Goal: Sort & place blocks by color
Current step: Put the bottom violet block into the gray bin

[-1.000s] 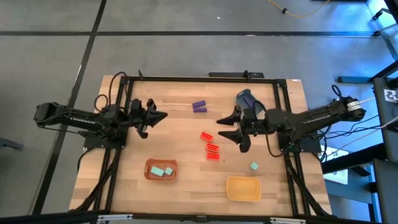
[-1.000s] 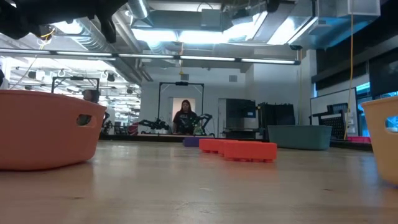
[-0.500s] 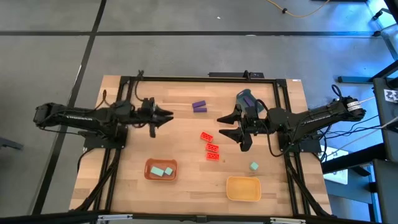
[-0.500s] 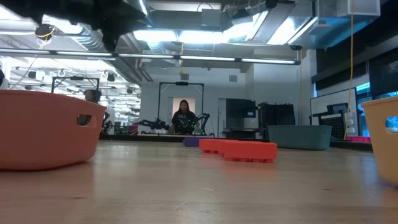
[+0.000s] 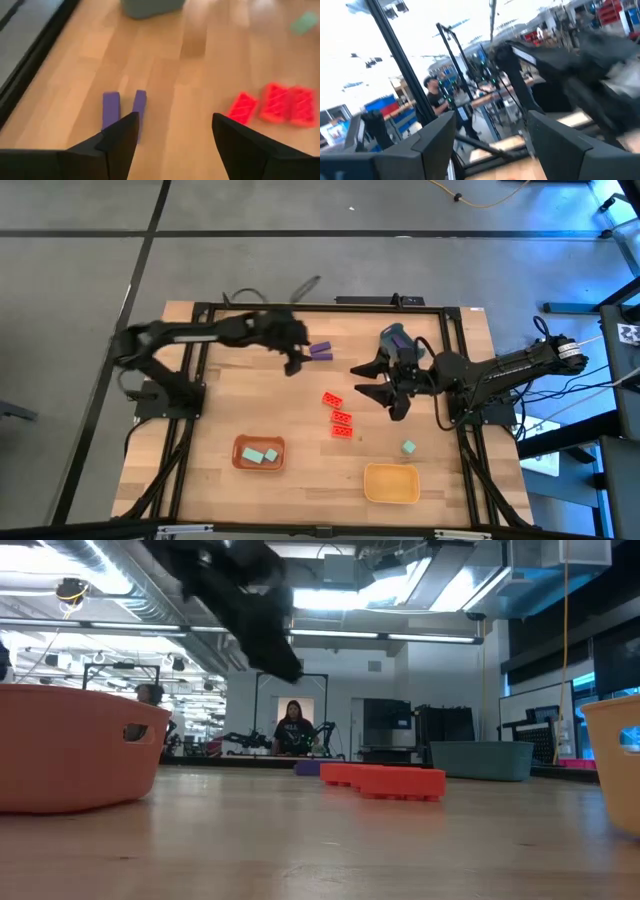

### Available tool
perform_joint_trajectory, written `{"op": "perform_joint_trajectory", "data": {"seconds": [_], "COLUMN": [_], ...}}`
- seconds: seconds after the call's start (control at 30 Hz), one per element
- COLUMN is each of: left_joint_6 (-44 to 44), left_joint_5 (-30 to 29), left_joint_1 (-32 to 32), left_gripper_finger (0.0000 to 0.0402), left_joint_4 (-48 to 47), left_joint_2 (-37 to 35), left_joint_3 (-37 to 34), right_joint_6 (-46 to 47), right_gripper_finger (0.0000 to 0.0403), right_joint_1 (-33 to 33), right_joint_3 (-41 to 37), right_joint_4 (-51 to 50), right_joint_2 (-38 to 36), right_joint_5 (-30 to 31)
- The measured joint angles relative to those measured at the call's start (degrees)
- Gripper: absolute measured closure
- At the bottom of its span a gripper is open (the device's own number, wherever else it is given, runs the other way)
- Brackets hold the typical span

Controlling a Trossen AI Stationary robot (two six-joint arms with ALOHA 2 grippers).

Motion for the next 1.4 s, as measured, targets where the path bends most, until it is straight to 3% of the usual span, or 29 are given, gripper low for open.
{"op": "perform_joint_trajectory", "data": {"seconds": [0.17, 0.37, 0.67, 1.13, 1.4], "left_joint_6": [9.99, 13.91, 11.86, 11.28, 11.30], "left_joint_5": [-0.41, -6.65, -2.99, -5.95, -6.90], "left_joint_1": [-0.68, -0.67, 0.87, 0.83, 0.83], "left_gripper_finger": [0.0159, 0.0159, 0.0162, 0.0165, 0.0232], "left_joint_4": [0.56, 0.77, -0.74, -0.87, -3.41], "left_joint_2": [12.89, 20.65, 24.17, 25.80, 25.80], "left_joint_3": [7.10, 11.67, 11.74, 11.74, 11.72], "right_joint_6": [-0.32, -0.40, -3.12, -3.27, -3.27], "right_gripper_finger": [0.0154, 0.0154, 0.0153, 0.0153, 0.0153], "right_joint_1": [0.00, 0.00, -0.02, -0.02, -0.02], "right_joint_3": [0.00, 0.00, 0.00, 0.00, 0.00], "right_joint_4": [5.24, 6.54, 6.98, 7.35, 7.35], "right_joint_2": [-0.01, 0.02, 0.02, 0.02, 0.02], "right_joint_5": [0.00, 1.97, 5.16, 5.61, 5.57]}}
